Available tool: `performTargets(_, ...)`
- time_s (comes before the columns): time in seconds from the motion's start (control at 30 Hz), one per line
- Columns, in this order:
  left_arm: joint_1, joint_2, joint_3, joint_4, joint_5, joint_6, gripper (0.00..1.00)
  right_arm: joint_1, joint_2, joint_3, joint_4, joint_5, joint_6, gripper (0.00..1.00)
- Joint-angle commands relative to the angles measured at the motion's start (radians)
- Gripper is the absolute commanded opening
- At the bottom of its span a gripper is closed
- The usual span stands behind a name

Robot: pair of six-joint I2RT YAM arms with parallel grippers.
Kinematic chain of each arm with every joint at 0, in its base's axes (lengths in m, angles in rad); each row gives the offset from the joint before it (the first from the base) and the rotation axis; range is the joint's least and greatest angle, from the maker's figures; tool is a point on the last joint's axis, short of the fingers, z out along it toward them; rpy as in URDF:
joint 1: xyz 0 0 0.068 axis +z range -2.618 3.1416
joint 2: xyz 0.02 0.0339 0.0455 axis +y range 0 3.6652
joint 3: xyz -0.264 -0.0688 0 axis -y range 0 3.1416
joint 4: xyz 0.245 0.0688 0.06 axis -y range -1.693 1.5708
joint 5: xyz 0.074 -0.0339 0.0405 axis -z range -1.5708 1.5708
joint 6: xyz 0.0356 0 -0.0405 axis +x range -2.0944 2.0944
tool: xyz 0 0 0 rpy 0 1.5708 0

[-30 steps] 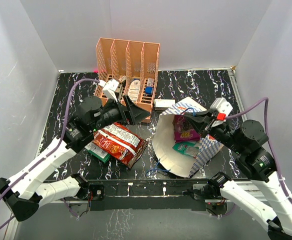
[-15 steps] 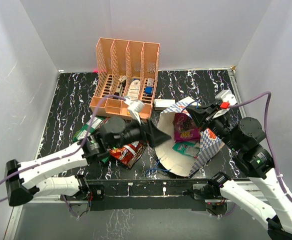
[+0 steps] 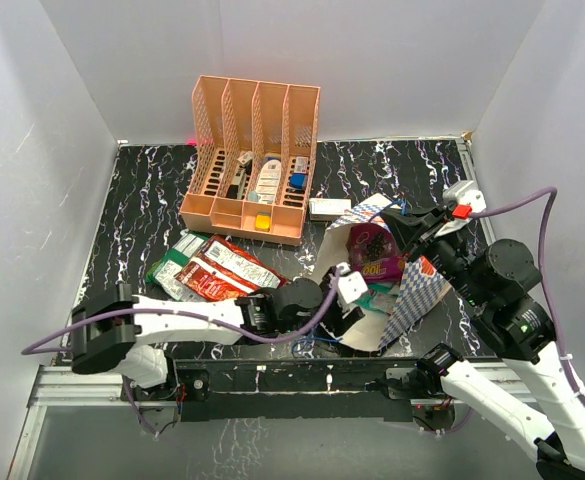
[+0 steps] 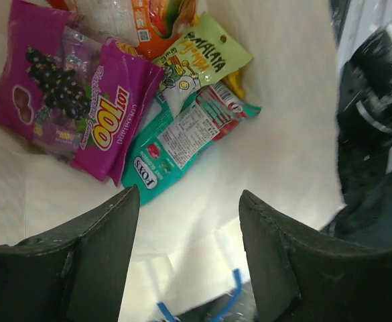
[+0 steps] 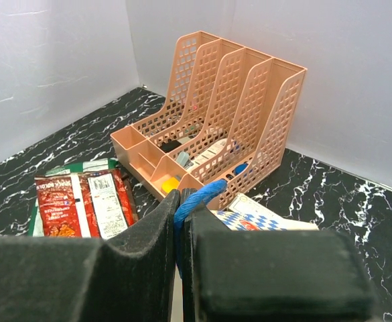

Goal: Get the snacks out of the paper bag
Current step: Take out the snack from the paper bag.

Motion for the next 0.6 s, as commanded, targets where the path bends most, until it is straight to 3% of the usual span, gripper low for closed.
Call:
performTargets(0.0,-0.002,0.095,0.031,0.178,0.018,0.281,0.57,0.004,-0.018,0.064,0.04,0.022,-0.011,0.07)
performTargets(0.1,0.009,0.201,0.068,0.222,-0.011,0.401,0.48,0.004,-0.031,0.069,0.041,0.017,0.0,0.07)
performTargets(0.2,0.058,0.29,0.11,0.269,0.039,0.412,0.45,0.003,-0.036,0.072,0.037,0.009,0.004,0.07)
performTargets(0.3,0.096,0.369,0.153,0.302,0.088,0.396,0.49,0.003,-0.036,0.082,0.025,0.008,0.003,0.07)
performTargets(0.43,0.098,0.494,0.213,0.37,0.02,0.461,0.48,0.004,-0.04,0.083,0.024,-0.002,0.006,0.07)
performTargets(0.57,0.099,0.581,0.274,0.395,-0.038,0.522,0.59,0.004,-0.043,0.086,0.017,-0.006,0.007,0.07)
